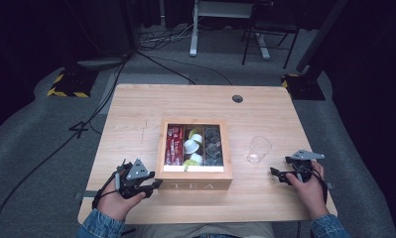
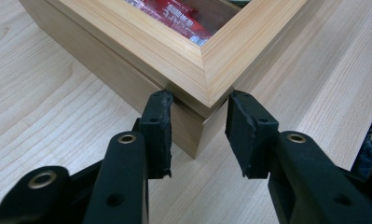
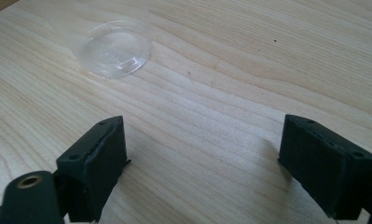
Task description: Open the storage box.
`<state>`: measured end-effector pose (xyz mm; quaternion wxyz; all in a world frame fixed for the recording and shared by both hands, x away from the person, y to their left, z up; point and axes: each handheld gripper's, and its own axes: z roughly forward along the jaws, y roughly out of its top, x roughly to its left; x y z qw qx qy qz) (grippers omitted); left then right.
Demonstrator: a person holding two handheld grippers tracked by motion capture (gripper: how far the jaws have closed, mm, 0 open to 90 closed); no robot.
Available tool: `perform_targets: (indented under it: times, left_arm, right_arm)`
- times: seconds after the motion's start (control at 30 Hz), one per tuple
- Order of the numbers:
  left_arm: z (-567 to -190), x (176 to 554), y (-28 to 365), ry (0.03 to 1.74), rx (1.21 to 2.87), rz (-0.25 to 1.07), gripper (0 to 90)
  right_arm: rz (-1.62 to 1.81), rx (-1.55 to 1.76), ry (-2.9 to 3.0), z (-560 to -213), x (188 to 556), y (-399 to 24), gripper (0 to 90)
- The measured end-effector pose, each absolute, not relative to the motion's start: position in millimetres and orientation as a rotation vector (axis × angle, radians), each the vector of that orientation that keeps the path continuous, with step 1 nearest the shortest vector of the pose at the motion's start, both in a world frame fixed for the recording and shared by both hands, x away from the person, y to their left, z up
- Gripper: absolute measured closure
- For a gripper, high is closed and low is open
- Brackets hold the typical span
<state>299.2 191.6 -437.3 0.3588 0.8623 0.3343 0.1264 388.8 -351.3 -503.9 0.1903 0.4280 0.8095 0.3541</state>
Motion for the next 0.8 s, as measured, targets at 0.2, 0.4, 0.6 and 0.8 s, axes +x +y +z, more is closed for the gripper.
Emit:
perform_targets:
  times: [0.2,0.4,0.6,0.8]
  left_arm:
    - [-436,299,192,0.868,2.216,0.314,63.9]
    - [-428,299,195,0.852,2.192,0.327,65.2]
    - [-422,299,197,0.846,2.157,0.337,66.3]
    - [-415,300,199,0.833,2.127,0.356,67.5]
  right_arm:
    - [0.994,1.203,2.274,-504,389,-351,14.9]
    - [1.012,1.197,2.278,-504,387,-350,17.3]
    - [1.087,1.194,2.271,-493,384,-345,18.3]
    - [1.112,1.139,2.282,-476,376,-337,23.3]
